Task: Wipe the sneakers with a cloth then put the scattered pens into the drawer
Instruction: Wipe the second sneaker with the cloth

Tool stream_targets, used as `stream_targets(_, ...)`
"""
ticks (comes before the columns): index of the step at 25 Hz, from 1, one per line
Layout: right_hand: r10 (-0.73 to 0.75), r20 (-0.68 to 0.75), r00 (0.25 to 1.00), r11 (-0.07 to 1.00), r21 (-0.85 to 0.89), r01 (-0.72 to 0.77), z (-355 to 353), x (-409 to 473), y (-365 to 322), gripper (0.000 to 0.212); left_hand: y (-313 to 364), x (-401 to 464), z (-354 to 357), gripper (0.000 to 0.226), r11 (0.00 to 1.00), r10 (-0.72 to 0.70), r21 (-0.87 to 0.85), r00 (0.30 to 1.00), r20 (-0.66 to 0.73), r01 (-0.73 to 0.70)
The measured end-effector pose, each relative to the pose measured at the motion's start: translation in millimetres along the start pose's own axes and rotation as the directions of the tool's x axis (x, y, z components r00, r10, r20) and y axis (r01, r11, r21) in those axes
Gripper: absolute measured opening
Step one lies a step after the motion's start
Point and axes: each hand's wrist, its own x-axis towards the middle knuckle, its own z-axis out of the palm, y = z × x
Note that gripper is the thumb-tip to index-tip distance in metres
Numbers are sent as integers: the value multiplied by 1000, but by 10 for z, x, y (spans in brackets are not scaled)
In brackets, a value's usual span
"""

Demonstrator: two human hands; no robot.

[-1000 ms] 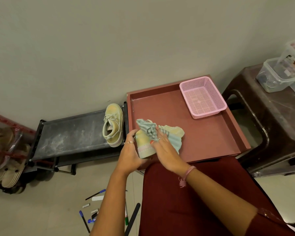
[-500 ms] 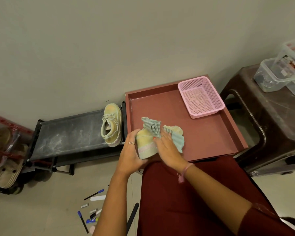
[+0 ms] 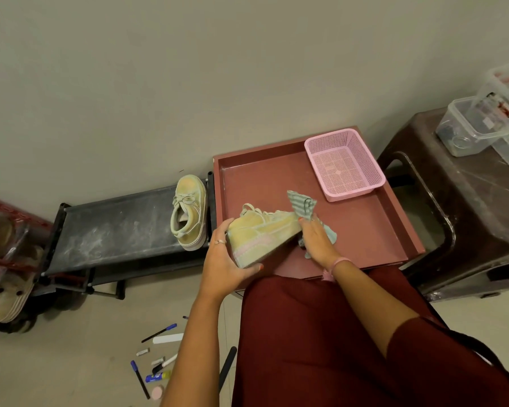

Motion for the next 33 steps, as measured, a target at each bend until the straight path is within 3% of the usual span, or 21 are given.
stream_targets(2, -75, 68, 995, 993, 96, 68, 127, -244, -292, 51, 10, 24, -2, 105, 1000, -8, -6, 1000, -24, 8)
stream_targets(4, -197, 149, 969, 978, 97, 184, 311, -571, -452, 52, 3, 43, -5, 109, 1000, -25, -13, 999, -35, 24)
stream_targets(7, -301, 144, 943, 953, 37, 299, 376, -714, -467, 52, -3, 22, -26, 112, 998, -58, -5, 998, -39, 58)
stream_targets(11, -238, 85, 967, 957, -149, 249, 268, -345, -157, 57, -50, -43, -7, 114, 991, -128, -43, 990, -67, 125)
stream_targets(13, -157, 64, 985, 976, -141, 165, 178, -139, -78, 64, -69, -55, 25, 116, 985, -167, -62, 981, -99, 161)
stream_targets(18, -173, 131, 976, 984, -9, 176, 215, -340, -354, 56, -58, -80, 60, 110, 978, -200, -88, 968, -151, 188)
stream_targets(21, -326, 198, 924, 944, 116, 308, 264, -761, -734, 46, -22, -107, 93, 87, 976, -198, -127, 967, -163, 179)
stream_targets(23, -444, 243, 862, 892, 36, 450, 319, -867, -811, 48, 21, -102, 128, 53, 981, -165, -128, 972, -165, 145)
stream_targets(25, -524, 199, 828, 830, -96, 549, 360, -817, -719, 53, 39, -89, 140, 35, 982, -142, -144, 977, -158, 119)
stream_targets(27, -594, 192, 781, 755, -201, 624, 400, -717, -552, 58, -21, -69, 141, 40, 974, -146, -194, 981, -129, 120)
stream_targets(30, -627, 270, 731, 709, -194, 679, 434, -648, -401, 59, -174, -109, 155, 73, 962, -155, -241, 982, -104, 127)
stream_targets(33, -492, 236, 838, 836, -141, 530, 343, -468, -145, 56, -262, -198, 187, 92, 952, -197, -253, 978, -69, 174)
